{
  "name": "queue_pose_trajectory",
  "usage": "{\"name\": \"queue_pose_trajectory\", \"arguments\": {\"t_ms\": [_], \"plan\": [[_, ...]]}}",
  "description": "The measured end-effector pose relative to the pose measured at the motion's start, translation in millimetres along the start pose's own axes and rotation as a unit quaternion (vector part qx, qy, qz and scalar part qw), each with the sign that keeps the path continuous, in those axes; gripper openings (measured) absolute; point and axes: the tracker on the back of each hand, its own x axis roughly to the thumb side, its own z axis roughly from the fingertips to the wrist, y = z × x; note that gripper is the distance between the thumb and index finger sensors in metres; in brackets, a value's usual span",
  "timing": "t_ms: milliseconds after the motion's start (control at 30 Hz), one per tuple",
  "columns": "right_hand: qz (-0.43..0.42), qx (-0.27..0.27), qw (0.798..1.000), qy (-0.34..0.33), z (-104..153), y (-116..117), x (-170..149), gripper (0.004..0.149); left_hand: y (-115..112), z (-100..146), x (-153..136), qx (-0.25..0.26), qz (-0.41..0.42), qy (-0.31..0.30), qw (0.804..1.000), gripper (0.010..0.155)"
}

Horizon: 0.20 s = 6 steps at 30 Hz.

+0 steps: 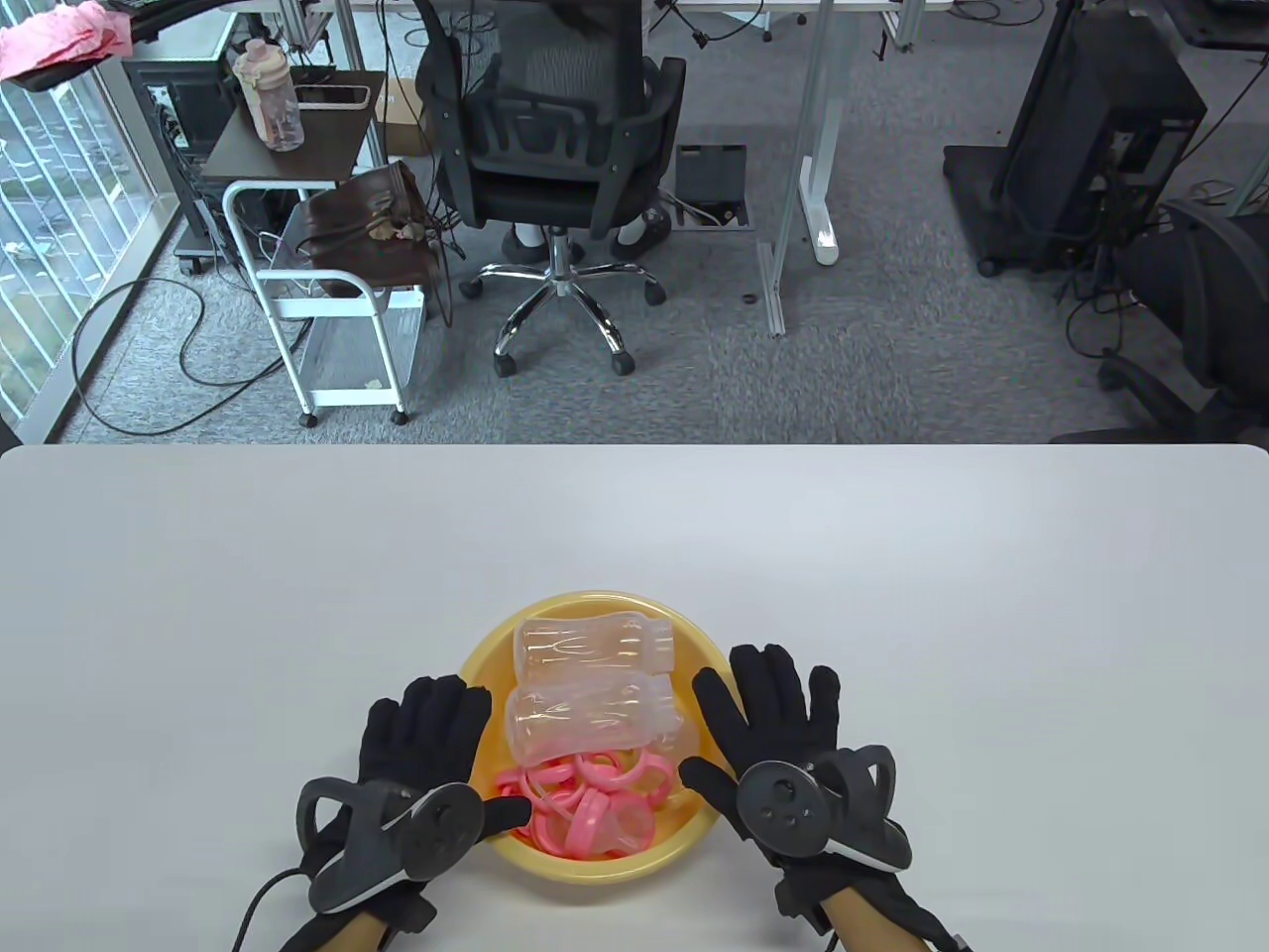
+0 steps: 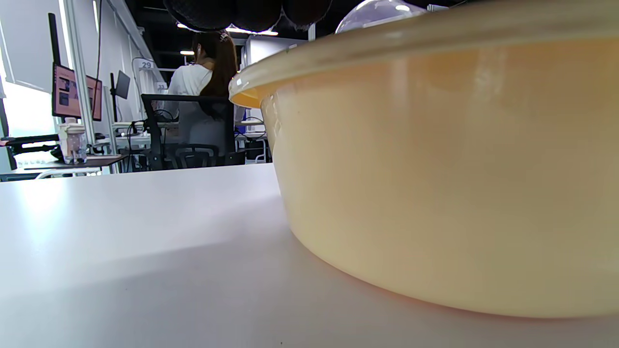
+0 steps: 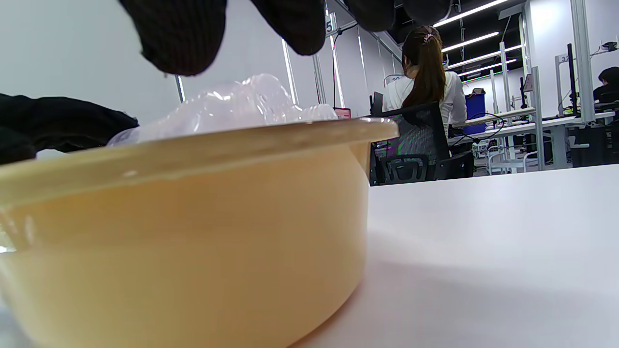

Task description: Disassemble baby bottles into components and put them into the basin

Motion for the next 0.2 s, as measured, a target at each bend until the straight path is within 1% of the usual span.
{"name": "queue_pose_trajectory", "arguments": {"t_ms": [200], "plan": [[0.002,-0.001,1.000,0.001,0.7,-0.3,0.1,0.074,-0.5,-0.3,0.6,0.000,-0.001,-0.002,1.000,0.102]]}}
